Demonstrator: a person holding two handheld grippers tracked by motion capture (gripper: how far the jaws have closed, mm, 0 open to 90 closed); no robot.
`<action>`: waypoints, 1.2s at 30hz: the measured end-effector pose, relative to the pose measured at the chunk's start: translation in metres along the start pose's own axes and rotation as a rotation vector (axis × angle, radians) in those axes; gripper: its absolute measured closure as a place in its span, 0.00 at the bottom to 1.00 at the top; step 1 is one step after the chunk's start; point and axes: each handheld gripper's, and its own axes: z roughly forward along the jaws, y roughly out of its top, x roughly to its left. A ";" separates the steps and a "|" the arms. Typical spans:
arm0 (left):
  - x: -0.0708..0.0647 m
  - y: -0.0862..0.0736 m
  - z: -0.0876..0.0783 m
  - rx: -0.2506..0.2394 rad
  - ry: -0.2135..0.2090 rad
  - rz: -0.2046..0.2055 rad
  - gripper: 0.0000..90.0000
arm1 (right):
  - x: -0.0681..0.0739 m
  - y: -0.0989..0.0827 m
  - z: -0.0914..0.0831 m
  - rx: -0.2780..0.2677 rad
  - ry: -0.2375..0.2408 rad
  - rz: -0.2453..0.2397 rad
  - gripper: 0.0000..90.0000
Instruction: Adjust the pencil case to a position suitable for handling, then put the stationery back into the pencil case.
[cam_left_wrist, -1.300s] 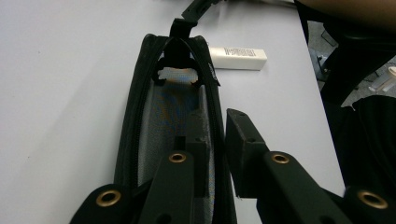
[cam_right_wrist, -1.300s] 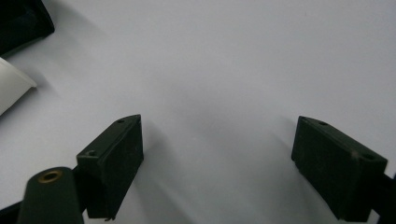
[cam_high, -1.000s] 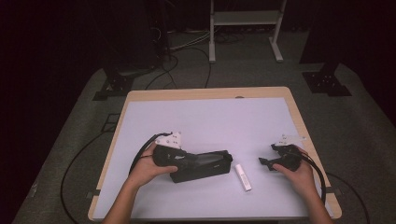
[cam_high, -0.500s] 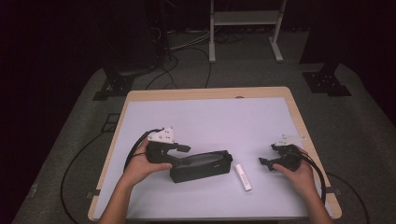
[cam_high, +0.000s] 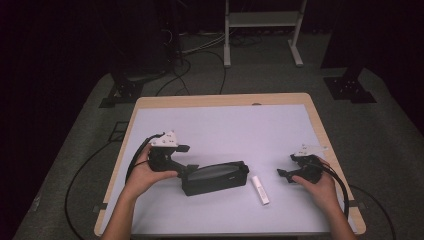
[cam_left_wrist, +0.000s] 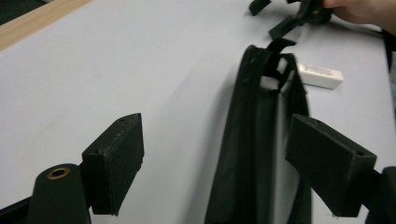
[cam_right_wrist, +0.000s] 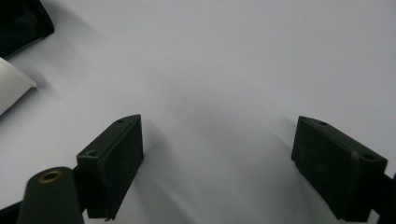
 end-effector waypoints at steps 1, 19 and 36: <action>0.001 -0.001 -0.001 0.003 0.008 -0.002 0.21 | 0.000 0.000 0.000 0.000 0.000 0.000 0.17; 0.031 -0.028 -0.009 0.054 0.156 -0.088 0.11 | 0.000 0.000 0.000 -0.001 0.000 0.001 0.17; 0.060 -0.060 -0.004 0.174 0.354 -0.183 0.11 | 0.000 0.000 0.000 0.002 -0.001 0.001 0.17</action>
